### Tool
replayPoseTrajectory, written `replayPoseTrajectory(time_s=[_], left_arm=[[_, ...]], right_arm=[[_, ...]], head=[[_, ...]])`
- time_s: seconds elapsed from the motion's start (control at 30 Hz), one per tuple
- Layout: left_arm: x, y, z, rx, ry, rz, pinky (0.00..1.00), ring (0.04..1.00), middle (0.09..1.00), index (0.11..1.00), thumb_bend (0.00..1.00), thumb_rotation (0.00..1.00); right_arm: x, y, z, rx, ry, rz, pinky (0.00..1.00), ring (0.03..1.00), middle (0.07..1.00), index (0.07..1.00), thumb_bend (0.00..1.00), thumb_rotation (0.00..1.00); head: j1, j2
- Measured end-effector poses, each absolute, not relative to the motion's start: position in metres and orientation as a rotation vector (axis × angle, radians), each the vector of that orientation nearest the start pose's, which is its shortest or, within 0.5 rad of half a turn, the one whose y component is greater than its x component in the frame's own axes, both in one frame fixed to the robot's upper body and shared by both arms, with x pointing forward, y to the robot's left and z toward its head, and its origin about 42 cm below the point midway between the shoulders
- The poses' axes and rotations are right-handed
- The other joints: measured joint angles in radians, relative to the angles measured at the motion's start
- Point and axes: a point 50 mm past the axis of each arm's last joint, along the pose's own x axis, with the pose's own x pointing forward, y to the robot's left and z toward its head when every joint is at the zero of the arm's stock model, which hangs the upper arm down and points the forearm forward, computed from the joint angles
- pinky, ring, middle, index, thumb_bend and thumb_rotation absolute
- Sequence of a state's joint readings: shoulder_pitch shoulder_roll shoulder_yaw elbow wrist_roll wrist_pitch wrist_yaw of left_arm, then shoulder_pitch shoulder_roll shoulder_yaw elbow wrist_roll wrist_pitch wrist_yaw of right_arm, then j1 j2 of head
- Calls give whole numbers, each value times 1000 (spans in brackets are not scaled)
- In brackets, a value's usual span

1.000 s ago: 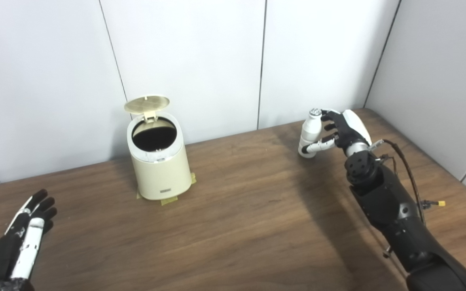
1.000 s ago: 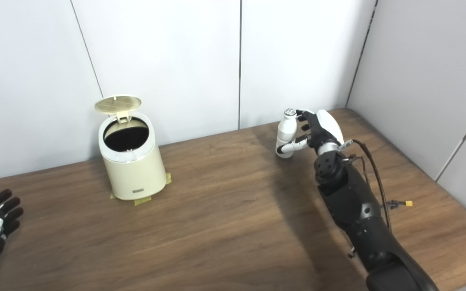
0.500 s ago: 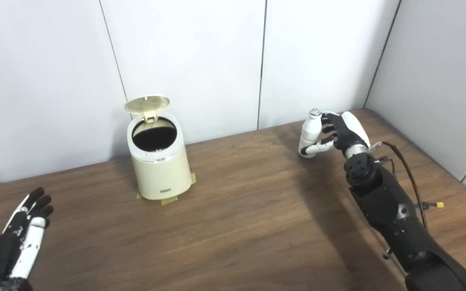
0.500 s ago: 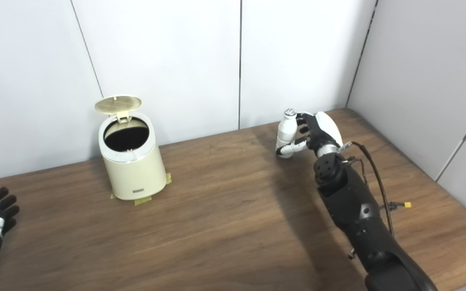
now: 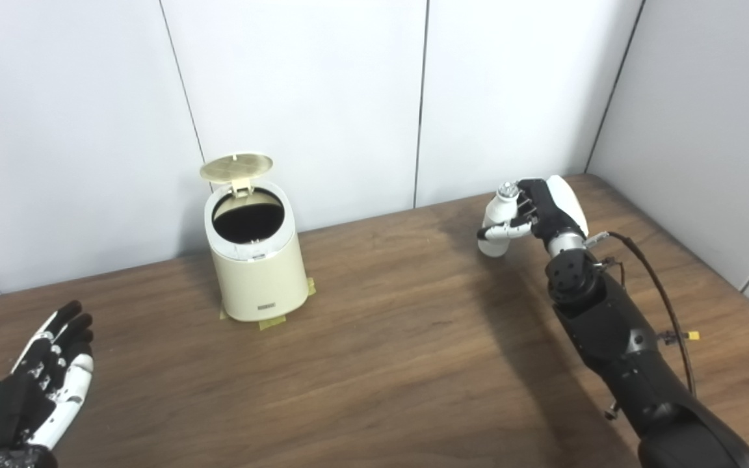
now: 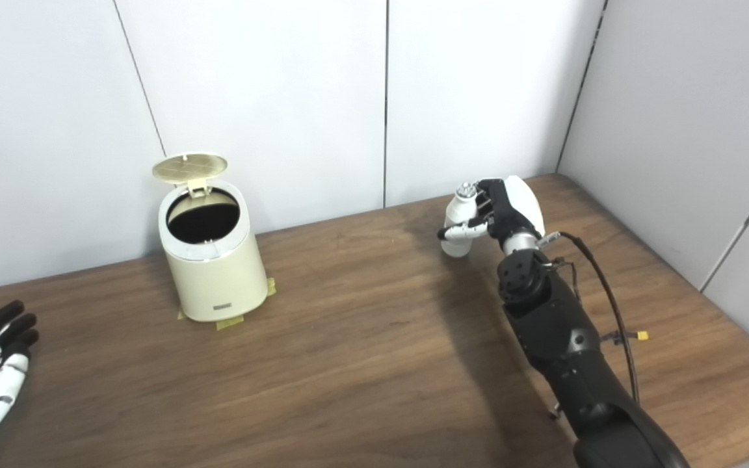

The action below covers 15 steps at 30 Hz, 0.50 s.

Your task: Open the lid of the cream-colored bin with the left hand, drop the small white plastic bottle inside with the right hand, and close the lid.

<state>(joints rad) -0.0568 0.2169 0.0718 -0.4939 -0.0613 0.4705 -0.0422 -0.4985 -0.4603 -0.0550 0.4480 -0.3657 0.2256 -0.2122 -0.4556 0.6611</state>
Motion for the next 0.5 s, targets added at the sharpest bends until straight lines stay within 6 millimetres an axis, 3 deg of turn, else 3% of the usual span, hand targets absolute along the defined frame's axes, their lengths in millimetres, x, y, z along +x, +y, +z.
replayPoseTrajectory(time_s=[0.23, 0.5], left_arm=[[277, 270, 222, 163, -89, -15, 998, 924, 910, 939, 47, 308], [277, 270, 222, 169, -89, -17, 972, 920, 902, 929, 58, 316]], right_arm=[[432, -400, 193, -776, 81, -450, 429, 424, 475, 503, 520, 0], [432, -398, 194, -778, 61, -442, 414, 424, 474, 500, 521, 0]], head=[[2, 0], [28, 2]])
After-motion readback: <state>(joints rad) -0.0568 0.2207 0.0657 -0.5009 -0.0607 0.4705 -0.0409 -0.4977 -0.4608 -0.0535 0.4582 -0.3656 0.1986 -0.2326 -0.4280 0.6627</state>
